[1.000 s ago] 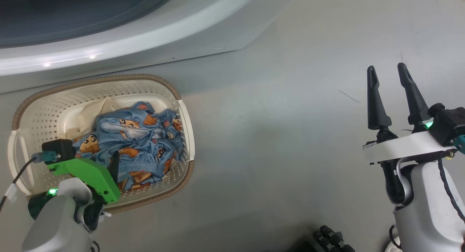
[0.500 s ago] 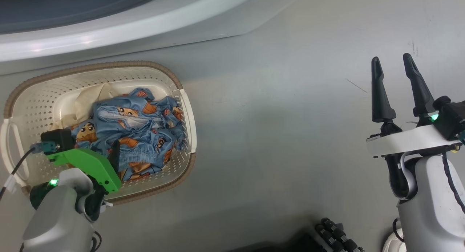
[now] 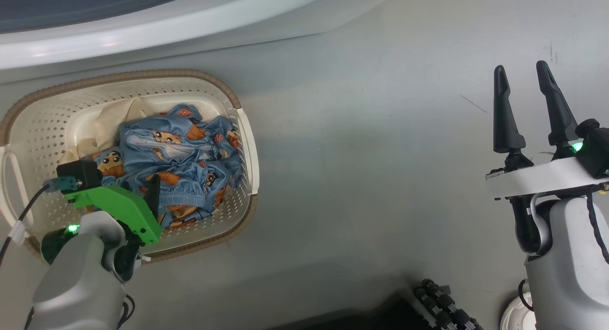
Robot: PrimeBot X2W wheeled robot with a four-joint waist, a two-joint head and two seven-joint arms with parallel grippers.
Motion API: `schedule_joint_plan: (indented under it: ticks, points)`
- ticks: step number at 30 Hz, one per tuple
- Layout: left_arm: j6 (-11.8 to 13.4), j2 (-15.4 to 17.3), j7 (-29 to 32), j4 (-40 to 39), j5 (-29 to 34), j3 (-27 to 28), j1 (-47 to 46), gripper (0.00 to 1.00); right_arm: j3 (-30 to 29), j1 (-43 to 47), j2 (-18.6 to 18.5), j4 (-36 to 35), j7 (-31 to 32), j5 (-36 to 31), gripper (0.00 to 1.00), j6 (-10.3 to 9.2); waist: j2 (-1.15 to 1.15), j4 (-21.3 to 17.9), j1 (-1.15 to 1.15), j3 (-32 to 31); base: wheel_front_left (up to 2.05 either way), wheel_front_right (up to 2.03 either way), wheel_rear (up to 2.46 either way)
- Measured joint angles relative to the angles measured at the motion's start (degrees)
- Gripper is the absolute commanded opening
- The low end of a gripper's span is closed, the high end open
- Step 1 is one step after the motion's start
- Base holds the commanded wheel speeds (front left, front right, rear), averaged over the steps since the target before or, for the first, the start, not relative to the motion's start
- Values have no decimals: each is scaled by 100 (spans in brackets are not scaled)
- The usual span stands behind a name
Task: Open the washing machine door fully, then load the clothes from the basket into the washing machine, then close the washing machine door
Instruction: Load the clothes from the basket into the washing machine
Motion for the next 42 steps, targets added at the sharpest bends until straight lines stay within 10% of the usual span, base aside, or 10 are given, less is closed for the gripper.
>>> schedule_joint_plan:
  ticks: [16,22,42]
  points:
    - [0,24,-201,146,-160,-298,-386,100,-97,-29,4,-79,-1,1,100,0,0,-4,0,377,0,0,0]
    - [0,44,-326,200,-159,-463,-408,0,-131,-120,10,-76,-1,2,100,0,0,8,0,414,0,0,0]
    - [0,-4,-1450,323,-230,-966,21,0,-264,-135,57,224,-1,3,100,0,0,236,0,-384,0,0,0]
